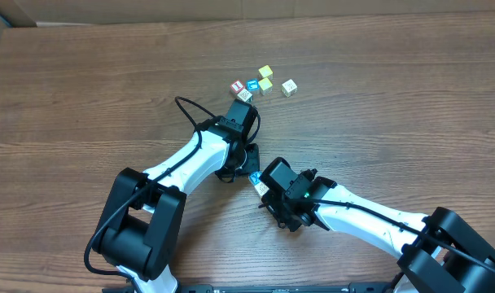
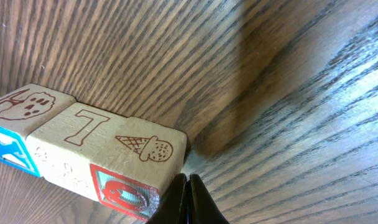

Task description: Flip 3 blocks

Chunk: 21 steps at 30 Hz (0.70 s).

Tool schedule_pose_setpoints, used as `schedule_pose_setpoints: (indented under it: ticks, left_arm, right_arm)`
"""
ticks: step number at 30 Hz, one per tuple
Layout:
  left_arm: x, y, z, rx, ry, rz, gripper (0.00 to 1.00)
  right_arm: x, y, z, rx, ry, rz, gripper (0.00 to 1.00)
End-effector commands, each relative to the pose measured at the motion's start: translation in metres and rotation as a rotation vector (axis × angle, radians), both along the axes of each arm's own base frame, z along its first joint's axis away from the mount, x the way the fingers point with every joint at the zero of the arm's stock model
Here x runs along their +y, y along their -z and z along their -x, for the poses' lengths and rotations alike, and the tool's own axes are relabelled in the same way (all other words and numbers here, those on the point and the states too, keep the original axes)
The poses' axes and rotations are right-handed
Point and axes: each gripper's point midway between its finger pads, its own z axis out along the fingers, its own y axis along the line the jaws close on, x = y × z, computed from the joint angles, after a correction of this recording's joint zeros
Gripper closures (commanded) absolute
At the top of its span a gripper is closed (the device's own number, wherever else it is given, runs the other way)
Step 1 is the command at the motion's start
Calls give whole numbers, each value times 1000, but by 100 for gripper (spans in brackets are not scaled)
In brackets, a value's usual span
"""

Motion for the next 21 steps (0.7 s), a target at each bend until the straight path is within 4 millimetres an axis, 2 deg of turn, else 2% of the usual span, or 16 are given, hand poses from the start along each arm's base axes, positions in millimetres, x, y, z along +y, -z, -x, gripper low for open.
schedule_pose_setpoints:
  ticks: [1,17,21]
  left_arm:
    - [-11,-8,1,-8,58,65,96]
    - [-17,-10,-7,-44,76,92,96]
    - [-22,-13,-12,-65,80,115,96]
  right_arm:
    - [0,0,-4,-18,20,9,96]
    - [11,-5,-10,-42,41,-38,96]
    - [14,-6,-11,-42,60,-51,92]
